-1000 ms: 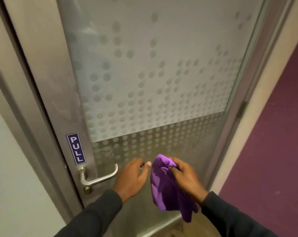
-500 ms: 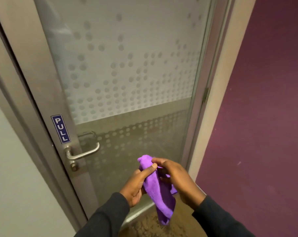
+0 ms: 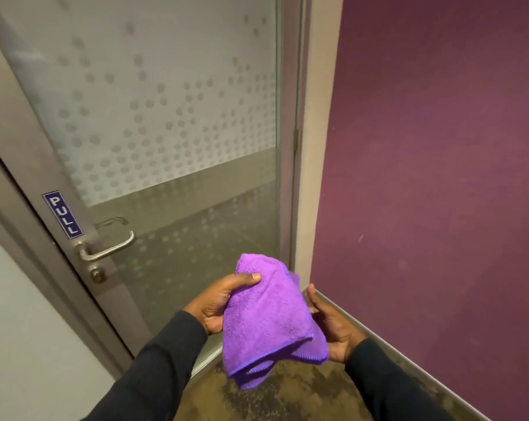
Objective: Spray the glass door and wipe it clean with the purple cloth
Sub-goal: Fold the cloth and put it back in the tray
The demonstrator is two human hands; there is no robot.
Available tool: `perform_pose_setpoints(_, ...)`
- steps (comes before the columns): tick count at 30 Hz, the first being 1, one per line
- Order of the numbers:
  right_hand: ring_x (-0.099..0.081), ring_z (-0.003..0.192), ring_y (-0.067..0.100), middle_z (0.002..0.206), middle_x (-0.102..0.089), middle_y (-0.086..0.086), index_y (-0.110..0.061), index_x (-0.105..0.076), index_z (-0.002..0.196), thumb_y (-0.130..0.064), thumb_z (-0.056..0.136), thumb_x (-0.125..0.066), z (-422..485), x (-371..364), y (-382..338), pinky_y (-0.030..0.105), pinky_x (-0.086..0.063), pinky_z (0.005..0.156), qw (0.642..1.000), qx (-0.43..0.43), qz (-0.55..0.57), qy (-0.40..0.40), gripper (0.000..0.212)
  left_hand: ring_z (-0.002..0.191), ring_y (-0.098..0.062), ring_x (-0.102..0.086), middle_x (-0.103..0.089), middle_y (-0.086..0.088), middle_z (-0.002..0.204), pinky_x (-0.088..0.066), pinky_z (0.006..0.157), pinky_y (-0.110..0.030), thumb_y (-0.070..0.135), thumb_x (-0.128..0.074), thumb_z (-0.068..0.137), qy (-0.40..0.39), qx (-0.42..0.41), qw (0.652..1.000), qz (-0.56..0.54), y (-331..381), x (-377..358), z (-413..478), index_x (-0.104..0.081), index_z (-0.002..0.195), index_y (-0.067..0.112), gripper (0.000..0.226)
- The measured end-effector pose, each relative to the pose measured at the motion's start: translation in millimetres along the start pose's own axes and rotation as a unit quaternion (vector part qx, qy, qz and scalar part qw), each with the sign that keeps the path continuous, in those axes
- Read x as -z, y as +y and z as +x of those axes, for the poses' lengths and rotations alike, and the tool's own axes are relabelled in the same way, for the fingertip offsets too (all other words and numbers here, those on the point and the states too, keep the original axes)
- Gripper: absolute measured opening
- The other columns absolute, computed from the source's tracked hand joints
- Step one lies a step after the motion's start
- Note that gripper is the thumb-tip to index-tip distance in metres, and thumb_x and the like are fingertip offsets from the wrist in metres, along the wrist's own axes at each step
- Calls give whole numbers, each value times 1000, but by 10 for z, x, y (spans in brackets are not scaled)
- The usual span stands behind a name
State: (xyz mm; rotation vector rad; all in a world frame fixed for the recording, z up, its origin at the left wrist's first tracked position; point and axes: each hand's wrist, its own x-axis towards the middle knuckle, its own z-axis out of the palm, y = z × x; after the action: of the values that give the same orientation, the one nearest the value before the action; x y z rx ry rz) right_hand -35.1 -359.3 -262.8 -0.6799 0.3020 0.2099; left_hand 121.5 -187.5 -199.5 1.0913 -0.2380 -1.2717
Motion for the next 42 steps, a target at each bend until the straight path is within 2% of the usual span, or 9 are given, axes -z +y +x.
perform_pose_setpoints(7,-74,93,32,114,-73,23,-1,-71,118,-8,84,-78,-532,-112,170,41,-62,81,962,161,-102,197,36,79,-32,-75,-74,-24,99,-63,76,-41,12,-70,87,56,50,995,68,-351,63,11,-66,119,-7,37)
perform_pose_setpoints(12,-74,82,23,100,-77,15,-5,-74,106,1,95,-62,-919,-306,495,34,-61,75,911,222,-174,300,17,87,-28,-74,-76,-20,104,-60,75,-32,15,-71,91,29,16,986,162,-568,132,-2,-67,121,-5,35)
perform_pose_setpoints(16,-71,75,20,91,-74,13,-8,-76,94,3,92,-64,-1388,-487,694,29,-59,68,887,245,-199,338,16,75,-9,-64,-71,3,92,-51,66,-26,47,-79,71,-12,-26,948,317,-676,14,-62,-68,112,13,54)
perform_pose_setpoints(20,-67,79,21,92,-71,13,-1,-72,101,2,92,-65,-1934,-658,865,30,-57,73,871,214,-261,356,12,120,-7,-60,-64,0,133,-44,112,-30,50,-83,75,-144,-53,917,367,-982,-505,-139,-57,137,21,73)
perform_pose_setpoints(26,-68,88,22,105,-71,17,-1,-70,110,1,95,-61,-2944,-894,1165,33,-56,83,862,169,-288,381,17,116,-24,-64,-67,-12,127,-48,106,-41,52,-92,61,-420,120,834,337,-1633,-1368,-501,-60,133,5,91)
perform_pose_setpoints(29,-71,87,21,106,-72,16,-2,-69,114,-5,95,-65,-3597,-1035,1356,35,-57,86,868,144,-268,393,20,106,-26,-69,-71,-14,119,-54,98,-38,33,-93,68,-486,149,789,346,-1866,-1740,-724,-71,119,6,62)
perform_pose_setpoints(34,-71,103,28,121,-71,17,-5,-69,124,-15,93,-64,-4777,-1271,1853,39,-57,95,882,136,-257,370,33,99,-21,-72,-76,-12,111,-57,88,-31,15,-78,85,-543,83,730,407,-2230,-2543,-1286,-78,109,11,24)
perform_pose_setpoints(39,-57,120,38,137,-58,29,8,-53,138,-16,97,-58,-5759,-1276,2623,51,-43,111,876,162,-229,392,48,92,-20,-72,-78,-15,104,-59,85,-37,31,-79,83,-557,-24,671,489,-2820,-3315,-1896,-78,105,4,35)
perform_pose_setpoints(42,-69,107,28,126,-69,20,4,-59,132,-15,99,-54,-6318,-1261,3065,38,-56,97,871,194,-199,406,38,95,-21,-74,-78,-13,106,-61,83,-35,29,-78,85,-578,-41,651,491,-3220,-3687,-2223,-77,109,6,33)
